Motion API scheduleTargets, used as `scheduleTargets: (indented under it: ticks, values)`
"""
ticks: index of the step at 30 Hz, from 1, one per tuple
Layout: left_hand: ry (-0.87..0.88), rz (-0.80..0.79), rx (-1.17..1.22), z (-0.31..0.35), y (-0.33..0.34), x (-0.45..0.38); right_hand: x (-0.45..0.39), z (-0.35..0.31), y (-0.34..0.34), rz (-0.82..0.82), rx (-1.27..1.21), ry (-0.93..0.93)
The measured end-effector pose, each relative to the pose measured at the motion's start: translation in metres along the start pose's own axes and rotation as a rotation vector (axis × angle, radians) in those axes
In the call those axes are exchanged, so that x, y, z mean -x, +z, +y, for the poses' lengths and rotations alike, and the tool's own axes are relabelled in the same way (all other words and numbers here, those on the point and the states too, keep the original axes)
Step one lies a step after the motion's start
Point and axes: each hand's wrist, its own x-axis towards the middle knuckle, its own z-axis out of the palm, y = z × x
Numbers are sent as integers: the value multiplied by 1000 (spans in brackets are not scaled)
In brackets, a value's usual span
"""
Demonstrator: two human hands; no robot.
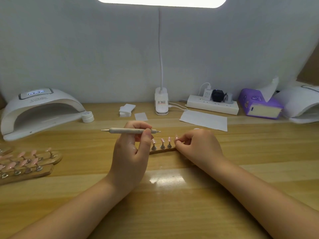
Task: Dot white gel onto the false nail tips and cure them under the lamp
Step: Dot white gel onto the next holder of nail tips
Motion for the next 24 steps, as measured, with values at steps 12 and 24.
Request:
scheduleTargets:
  ticks: [12,24]
  values:
    - [-408,70,481,10,-5,-11,-2,2,-22,76,189,-237]
    - [-727,82,773,9,-7,-20,-28,58,-27,-254,-13,158]
